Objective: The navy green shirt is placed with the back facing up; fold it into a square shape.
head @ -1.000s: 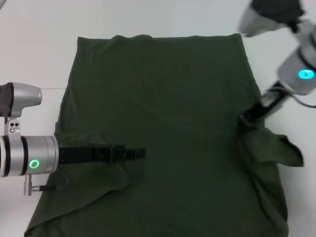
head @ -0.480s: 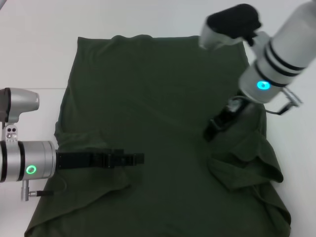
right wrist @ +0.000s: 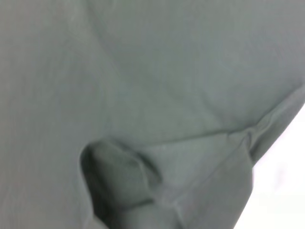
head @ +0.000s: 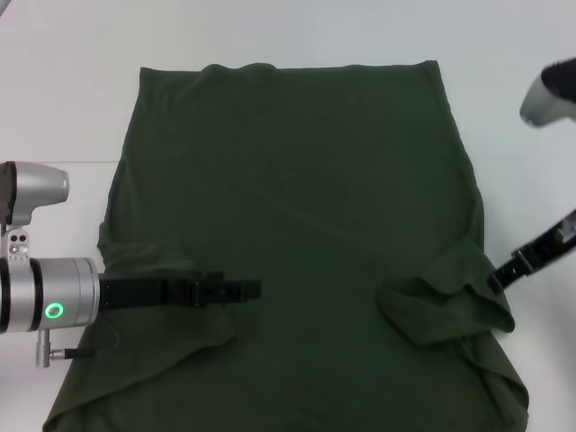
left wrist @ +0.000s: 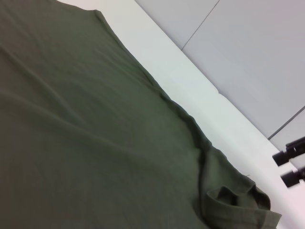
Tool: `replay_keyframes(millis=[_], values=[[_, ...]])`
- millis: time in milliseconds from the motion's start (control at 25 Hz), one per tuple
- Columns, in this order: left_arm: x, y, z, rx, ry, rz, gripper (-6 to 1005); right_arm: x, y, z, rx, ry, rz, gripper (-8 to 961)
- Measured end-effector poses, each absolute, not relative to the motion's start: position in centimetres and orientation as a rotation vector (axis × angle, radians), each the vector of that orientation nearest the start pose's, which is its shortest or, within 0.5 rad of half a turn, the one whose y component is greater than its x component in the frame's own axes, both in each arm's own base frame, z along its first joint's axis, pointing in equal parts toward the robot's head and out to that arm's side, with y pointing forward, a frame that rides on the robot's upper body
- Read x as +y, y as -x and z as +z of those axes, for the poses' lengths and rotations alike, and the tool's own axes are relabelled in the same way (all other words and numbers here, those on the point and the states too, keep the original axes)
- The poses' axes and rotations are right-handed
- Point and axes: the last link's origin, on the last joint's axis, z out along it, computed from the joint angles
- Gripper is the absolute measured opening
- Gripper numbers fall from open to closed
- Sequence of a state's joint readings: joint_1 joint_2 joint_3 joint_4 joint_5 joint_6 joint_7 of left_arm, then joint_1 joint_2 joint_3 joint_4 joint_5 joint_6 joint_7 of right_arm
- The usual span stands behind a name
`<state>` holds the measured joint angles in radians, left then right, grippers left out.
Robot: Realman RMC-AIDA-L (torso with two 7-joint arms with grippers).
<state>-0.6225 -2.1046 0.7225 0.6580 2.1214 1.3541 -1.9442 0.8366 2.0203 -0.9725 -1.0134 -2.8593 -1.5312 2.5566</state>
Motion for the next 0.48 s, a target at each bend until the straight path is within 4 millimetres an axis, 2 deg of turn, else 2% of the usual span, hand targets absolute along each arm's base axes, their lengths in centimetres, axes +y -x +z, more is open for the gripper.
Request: replay_keyframes(millis=[200, 480], values=[[36.5, 25.2, -2.0, -1.303, 2.528, -0.569, 884, 40.1, -21.2, 4.0, 1.048, 2.362, -0.574, 779], [36.7, 25.1, -1.9, -1.306, 2.525, -0.569, 885, 40.4, -21.0, 3.0, 0.929, 2.345, -0.646, 782]])
